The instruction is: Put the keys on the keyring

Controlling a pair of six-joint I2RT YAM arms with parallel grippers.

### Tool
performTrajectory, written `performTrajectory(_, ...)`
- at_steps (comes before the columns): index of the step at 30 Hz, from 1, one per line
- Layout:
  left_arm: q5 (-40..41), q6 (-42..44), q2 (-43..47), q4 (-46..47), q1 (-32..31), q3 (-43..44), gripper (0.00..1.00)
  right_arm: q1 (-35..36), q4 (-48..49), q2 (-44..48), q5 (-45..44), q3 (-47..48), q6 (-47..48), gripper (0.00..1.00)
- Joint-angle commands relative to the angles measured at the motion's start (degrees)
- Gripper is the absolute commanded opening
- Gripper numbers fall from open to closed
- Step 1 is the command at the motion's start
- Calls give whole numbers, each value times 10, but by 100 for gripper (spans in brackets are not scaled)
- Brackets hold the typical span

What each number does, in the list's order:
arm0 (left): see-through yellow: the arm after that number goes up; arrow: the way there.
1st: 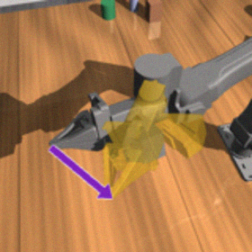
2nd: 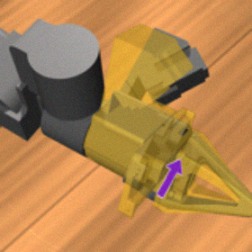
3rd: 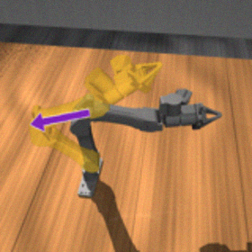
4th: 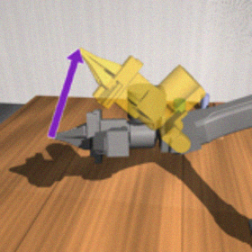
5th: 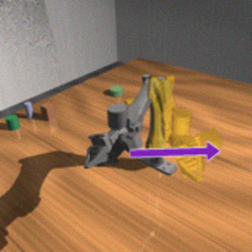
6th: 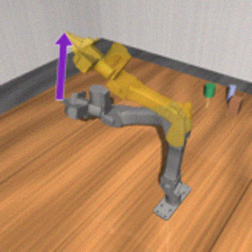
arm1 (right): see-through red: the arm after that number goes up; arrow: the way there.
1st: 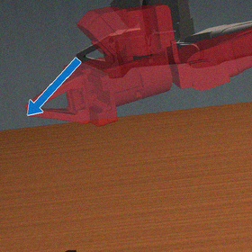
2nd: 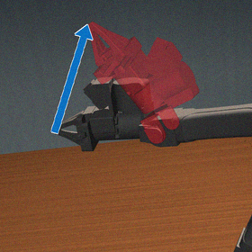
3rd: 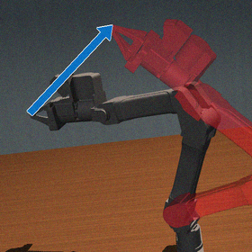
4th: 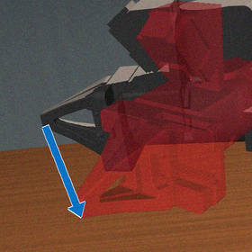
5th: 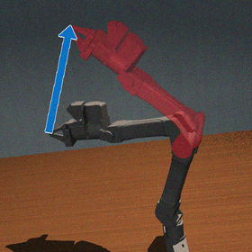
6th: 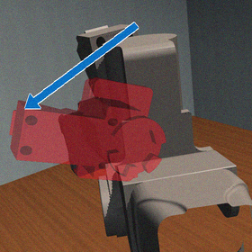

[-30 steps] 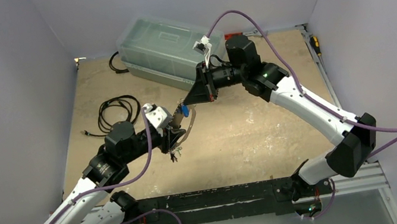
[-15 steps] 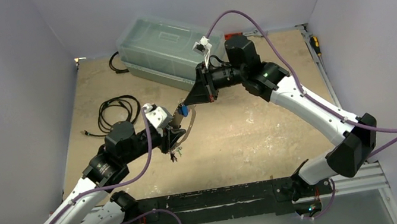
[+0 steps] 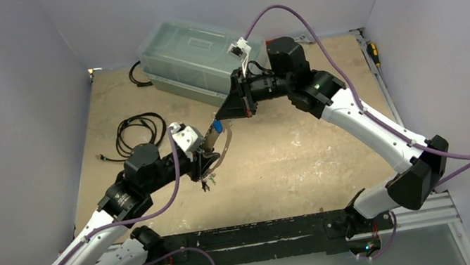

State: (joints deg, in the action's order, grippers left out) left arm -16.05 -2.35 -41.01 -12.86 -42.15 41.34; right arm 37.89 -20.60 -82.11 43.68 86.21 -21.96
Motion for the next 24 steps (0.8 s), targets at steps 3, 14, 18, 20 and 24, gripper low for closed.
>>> performTrajectory(3, 1, 1, 5, 40, -3, 6, 0, 3, -16, 1, -26, 22, 7, 0)
performTrajectory(14, 0, 1, 8, 40, -3, 5, 0, 3, -22, -4, -26, 16, 2, 0)
performTrajectory(18, 0, 2, 8, 40, -3, 5, 0, 3, -21, -7, -30, 16, -1, 0)
performTrajectory(20, -1, 1, 8, 40, -3, 5, 0, 3, -22, -10, -32, 17, -3, 0)
performTrajectory(24, -1, 1, 8, 40, -4, 5, 0, 3, -25, -13, -40, 19, -4, 0)
